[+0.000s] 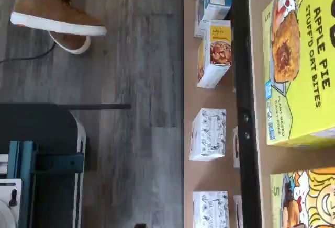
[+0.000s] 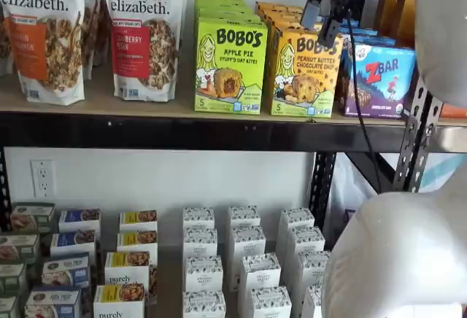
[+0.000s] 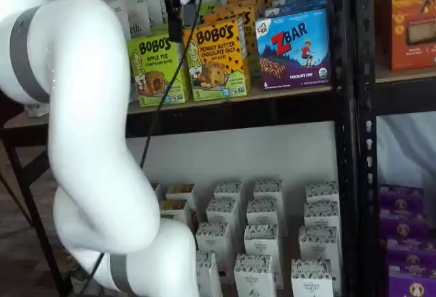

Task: Pick up the orange box on the top shelf, the fifth box from the left

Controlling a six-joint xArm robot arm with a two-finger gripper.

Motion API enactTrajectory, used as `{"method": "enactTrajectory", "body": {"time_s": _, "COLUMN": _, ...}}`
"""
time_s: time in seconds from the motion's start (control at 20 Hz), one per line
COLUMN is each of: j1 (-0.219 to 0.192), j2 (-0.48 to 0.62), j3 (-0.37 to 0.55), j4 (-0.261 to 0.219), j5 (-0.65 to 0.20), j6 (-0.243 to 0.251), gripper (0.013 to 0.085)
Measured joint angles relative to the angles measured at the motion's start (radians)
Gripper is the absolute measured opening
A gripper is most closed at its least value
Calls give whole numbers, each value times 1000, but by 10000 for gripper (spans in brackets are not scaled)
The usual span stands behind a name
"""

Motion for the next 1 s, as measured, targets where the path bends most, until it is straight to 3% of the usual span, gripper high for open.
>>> {"method": "enactTrajectory", "body": {"time_s": 0.15, "j1": 26, "j2": -9, "j3": 8, "j4": -34, "j5": -28, "j6": 13, "gripper": 850}}
{"method": "enactTrajectory", "body": {"time_s": 0.45, "j1": 36, "j2": -12, "j3": 14, "j4": -29, "j5": -60, "j6": 24, "gripper": 850}}
{"method": "enactTrajectory", "body": {"time_s": 1.0, "j1": -2, "j2": 23, "j3": 1, "j4": -14, "j5": -123, "j6": -13, "gripper": 850}}
